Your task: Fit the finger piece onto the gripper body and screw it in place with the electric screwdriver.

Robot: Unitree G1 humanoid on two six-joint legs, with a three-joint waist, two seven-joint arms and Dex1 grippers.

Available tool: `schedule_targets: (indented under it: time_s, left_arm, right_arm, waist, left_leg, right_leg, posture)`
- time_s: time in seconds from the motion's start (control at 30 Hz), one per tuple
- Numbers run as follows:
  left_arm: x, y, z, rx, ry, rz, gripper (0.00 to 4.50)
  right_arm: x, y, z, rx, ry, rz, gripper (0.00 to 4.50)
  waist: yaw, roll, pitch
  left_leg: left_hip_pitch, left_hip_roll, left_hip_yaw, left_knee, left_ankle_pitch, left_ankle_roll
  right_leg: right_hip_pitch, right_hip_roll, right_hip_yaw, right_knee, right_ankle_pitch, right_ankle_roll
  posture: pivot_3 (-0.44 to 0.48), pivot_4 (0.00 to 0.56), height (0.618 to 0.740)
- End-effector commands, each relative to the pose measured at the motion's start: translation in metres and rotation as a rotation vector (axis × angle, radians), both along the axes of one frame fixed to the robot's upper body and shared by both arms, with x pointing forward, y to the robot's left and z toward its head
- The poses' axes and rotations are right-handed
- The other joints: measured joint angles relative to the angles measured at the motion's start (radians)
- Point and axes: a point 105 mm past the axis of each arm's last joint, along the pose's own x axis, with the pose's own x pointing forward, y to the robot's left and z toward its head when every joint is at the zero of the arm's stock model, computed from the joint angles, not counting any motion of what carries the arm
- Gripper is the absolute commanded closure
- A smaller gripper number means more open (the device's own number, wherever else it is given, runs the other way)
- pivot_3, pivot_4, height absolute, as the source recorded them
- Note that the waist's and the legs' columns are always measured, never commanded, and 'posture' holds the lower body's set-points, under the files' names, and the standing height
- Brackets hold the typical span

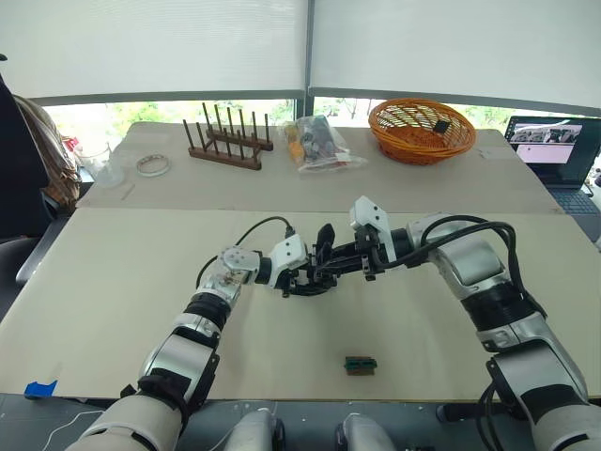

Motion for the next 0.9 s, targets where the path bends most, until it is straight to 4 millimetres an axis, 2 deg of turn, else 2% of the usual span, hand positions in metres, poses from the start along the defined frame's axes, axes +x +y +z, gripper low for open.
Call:
schedule_targets:
  time_s: [0.03,0.4,0.7,0.77,0.9]
  left_arm:
    - [0.008,-0.006,0.041,-0.117,-0.123,-0.014,2.19]
    - [0.006,-0.008,0.039,-0.115,-0.122,-0.02,2.19]
    - [0.007,-0.007,0.039,-0.112,-0.124,-0.015,2.19]
    - [0.007,-0.008,0.039,-0.111,-0.124,-0.015,2.19]
    - [0.007,-0.008,0.039,-0.111,-0.123,-0.016,2.19]
  right_arm:
    - [-0.01,-0.054,-0.094,-0.331,0.191,-0.188,4.1]
    - [-0.009,-0.049,-0.085,-0.304,0.181,-0.188,4.1]
    - [0.006,-0.029,-0.046,-0.11,0.032,-0.209,4.1]
    - [0.003,-0.023,-0.033,-0.047,0.032,-0.194,3.05]
    - [-0.003,-0.016,-0.018,0.002,-0.02,-0.155,1.69]
  waist:
    - [0.001,0.0,0.0]
    - [0.002,0.0,0.0]
    - [0.0,0.0,0.0]
    - [0.002,-0.001,0.001]
    - [0.002,0.001,0.005]
  left_leg:
    - [0.0,0.0,0.0,0.0,0.0,0.0]
    - [-0.001,0.0,0.0,-0.001,0.0,0.0]
    - [-0.002,0.0,0.0,-0.001,0.0,0.0]
    - [-0.003,0.0,0.0,-0.001,0.0,0.0]
    - [-0.013,0.0,0.001,0.0,0.002,0.002]
  right_leg:
    - [0.0,0.0,0.0,0.0,0.0,0.0]
    - [0.0,0.0,0.0,-0.001,0.0,0.0]
    - [-0.001,0.0,0.0,-0.002,0.0,0.0]
    - [-0.001,0.0,0.0,-0.002,0.0,0.0]
    - [-0.009,-0.001,0.0,0.0,0.001,-0.001]
  posture:
    - [0.0,0.15,0.74]
    - [0.0,0.15,0.74]
    - [0.0,0.15,0.74]
    - [0.0,0.15,0.74]
    - [0.0,0.15,0.74]
